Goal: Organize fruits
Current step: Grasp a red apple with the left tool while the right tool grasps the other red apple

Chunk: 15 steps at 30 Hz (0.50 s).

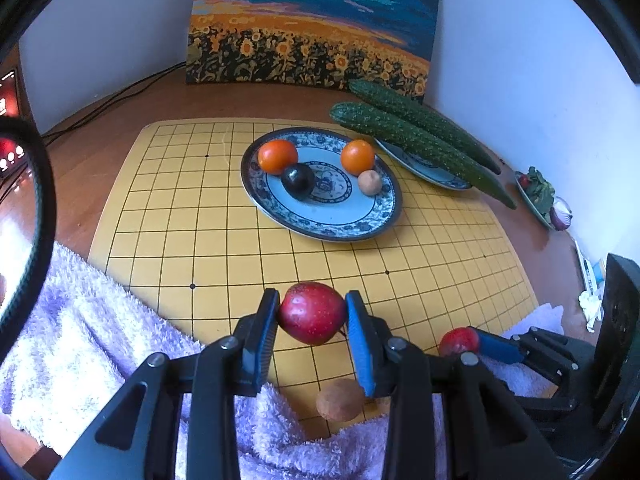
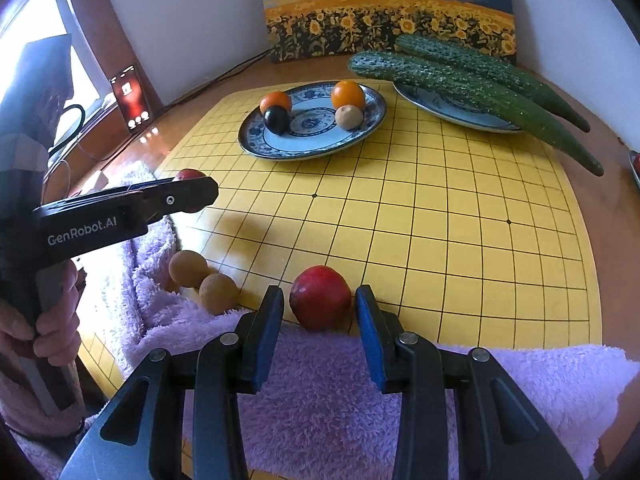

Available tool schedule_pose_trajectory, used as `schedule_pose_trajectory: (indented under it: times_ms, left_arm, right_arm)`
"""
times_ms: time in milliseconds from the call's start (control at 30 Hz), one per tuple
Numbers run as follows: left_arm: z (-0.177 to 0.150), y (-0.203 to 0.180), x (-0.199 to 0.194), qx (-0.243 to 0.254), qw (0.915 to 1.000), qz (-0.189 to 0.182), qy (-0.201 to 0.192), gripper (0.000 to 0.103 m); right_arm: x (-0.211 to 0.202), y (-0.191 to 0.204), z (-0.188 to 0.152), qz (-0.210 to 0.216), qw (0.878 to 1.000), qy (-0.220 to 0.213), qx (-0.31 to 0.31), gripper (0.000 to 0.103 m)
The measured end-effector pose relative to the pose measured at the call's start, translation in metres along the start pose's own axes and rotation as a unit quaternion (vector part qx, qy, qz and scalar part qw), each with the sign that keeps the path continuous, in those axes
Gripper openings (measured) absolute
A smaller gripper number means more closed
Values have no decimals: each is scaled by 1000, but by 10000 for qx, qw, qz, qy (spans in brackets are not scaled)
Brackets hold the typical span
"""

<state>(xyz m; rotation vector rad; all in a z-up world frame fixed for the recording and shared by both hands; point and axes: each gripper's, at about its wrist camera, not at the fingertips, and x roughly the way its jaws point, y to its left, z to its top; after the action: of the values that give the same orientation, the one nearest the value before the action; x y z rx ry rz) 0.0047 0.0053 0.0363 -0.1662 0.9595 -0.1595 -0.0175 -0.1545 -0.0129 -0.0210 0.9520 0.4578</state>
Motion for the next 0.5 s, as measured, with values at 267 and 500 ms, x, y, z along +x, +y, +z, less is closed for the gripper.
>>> schedule_pose_trajectory:
  times_ms: [267,500]
  left_arm:
    - [3,4,1,-67,10000,-39,-15,35]
    - [20,5,1,-20,9999,43,-148,35]
  right_arm:
    - [0,-4,4,98,9999,-49,-43,31]
    - [-10,-6,27,58,9994,-301,-139,31]
